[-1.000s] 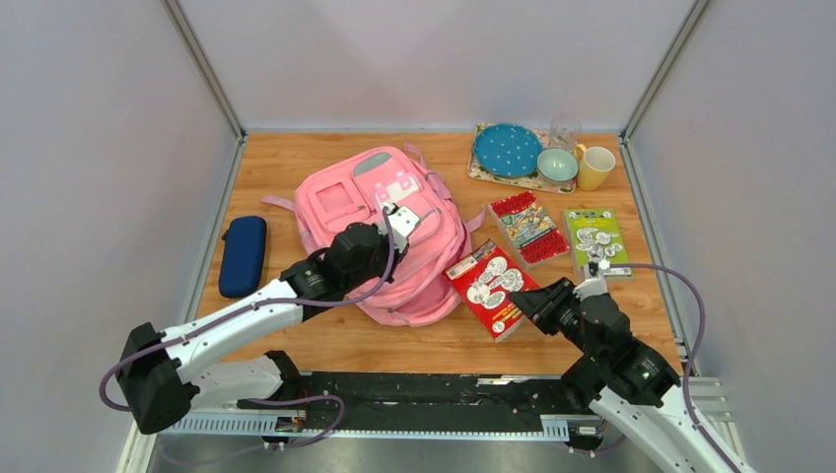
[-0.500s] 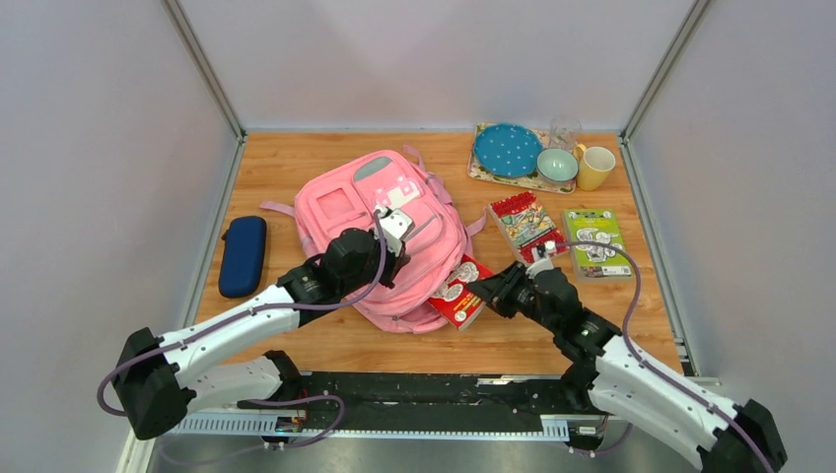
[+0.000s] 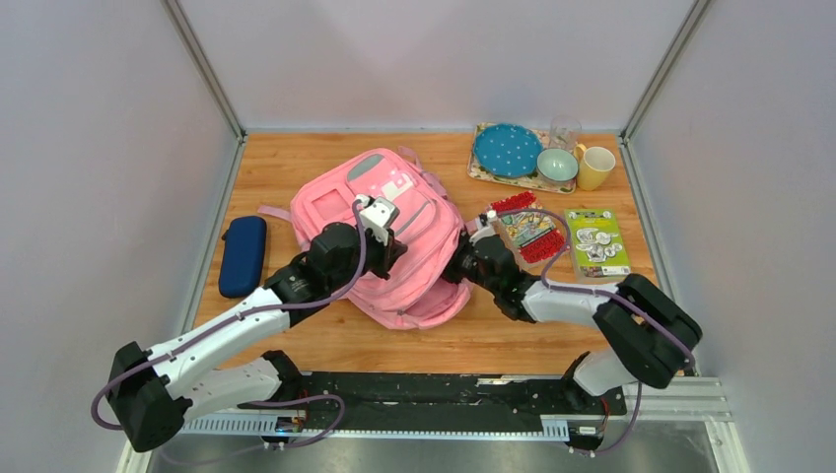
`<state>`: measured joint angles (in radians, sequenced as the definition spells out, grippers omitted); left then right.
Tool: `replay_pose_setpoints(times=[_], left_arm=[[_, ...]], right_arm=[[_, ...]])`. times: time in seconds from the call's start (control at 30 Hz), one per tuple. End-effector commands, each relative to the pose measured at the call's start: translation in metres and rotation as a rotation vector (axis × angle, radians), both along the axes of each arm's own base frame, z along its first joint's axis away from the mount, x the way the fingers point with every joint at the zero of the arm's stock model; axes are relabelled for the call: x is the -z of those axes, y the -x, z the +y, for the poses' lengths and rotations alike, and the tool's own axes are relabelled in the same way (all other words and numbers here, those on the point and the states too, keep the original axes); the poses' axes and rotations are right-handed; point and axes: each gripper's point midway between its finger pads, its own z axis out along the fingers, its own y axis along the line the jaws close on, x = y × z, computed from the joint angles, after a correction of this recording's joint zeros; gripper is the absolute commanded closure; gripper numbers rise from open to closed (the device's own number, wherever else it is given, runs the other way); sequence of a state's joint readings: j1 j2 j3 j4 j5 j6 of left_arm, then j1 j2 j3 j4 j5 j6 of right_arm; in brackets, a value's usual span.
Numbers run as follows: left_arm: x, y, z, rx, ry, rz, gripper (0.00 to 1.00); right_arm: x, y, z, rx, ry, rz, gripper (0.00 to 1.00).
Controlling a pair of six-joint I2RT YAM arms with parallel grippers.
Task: Pack the student bag
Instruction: Place the book in the student bag.
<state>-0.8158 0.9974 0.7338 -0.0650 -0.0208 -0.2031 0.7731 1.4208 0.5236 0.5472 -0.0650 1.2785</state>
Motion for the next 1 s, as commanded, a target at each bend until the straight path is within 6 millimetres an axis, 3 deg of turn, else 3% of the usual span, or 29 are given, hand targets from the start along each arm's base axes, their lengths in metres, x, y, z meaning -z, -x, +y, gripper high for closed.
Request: replay_pose_setpoints(times=[0.0, 0.1, 0.13, 0.17, 0.27, 0.3, 0.4, 0.43, 0.47, 0.5, 0.7, 0.77, 0.8, 0.9, 0.93, 0.97], left_arm=[[-0.094, 0.002, -0.019, 0.065, 0.255, -0.153, 1.0], [-0.097, 0.003, -0.018, 0.071, 0.271, -0.156, 1.0], [-0.099, 0.004, -0.017, 0.072, 0.277, -0.158, 1.0], [-0.101, 0.004, -0.016, 0.08, 0.284, -0.159, 1.0], [-0.099, 0.001, -0.01, 0.073, 0.296, -0.153, 1.0], [-0.097, 0.001, -0.008, 0.07, 0.294, -0.142, 1.0], [-0.092, 0.0, -0.001, 0.055, 0.302, -0.132, 1.0], [-0.094, 0.0, 0.002, 0.051, 0.306, -0.138, 1.0], [-0.093, -0.001, 0.004, 0.045, 0.305, -0.138, 1.0], [-0.09, -0.003, 0.007, 0.036, 0.295, -0.134, 1.0], [-0.091, -0.002, 0.012, 0.043, 0.292, -0.146, 1.0], [-0.088, -0.002, 0.011, 0.056, 0.29, -0.138, 1.0], [-0.083, -0.004, 0.01, 0.058, 0.281, -0.128, 1.0], [-0.078, -0.004, 0.008, 0.079, 0.291, -0.107, 1.0], [-0.076, -0.004, 0.008, 0.079, 0.291, -0.099, 1.0], [-0.074, -0.006, 0.009, 0.074, 0.291, -0.095, 1.0]], right_arm=[[-0.066, -0.026, 0.043, 0.0, -0.197, -0.191, 1.0], [-0.058, -0.032, 0.059, 0.002, -0.212, -0.192, 1.0], [-0.039, -0.04, 0.062, 0.032, -0.19, -0.169, 0.99], [-0.036, -0.043, 0.065, 0.035, -0.195, -0.172, 0.96], [-0.02, -0.046, 0.068, 0.038, -0.207, -0.141, 0.81], [-0.019, -0.045, 0.067, 0.035, -0.204, -0.147, 0.68], [-0.004, -0.039, 0.056, 0.038, -0.105, -0.126, 0.42], [-0.002, -0.037, 0.051, 0.043, -0.077, -0.126, 0.38], [-0.019, -0.034, 0.045, 0.042, -0.07, -0.171, 0.31], [-0.001, -0.027, 0.034, 0.046, 0.004, -0.134, 0.17], [-0.003, -0.008, -0.029, 0.136, 0.288, -0.081, 0.12], [-0.002, 0.0, -0.041, 0.15, 0.304, -0.086, 0.12], [-0.011, 0.006, -0.047, 0.159, 0.281, -0.09, 0.12], [-0.002, 0.021, -0.062, 0.164, 0.318, -0.061, 0.11], [-0.011, 0.024, -0.066, 0.186, 0.285, -0.062, 0.12], [-0.004, 0.029, -0.071, 0.183, 0.285, -0.051, 0.16]])
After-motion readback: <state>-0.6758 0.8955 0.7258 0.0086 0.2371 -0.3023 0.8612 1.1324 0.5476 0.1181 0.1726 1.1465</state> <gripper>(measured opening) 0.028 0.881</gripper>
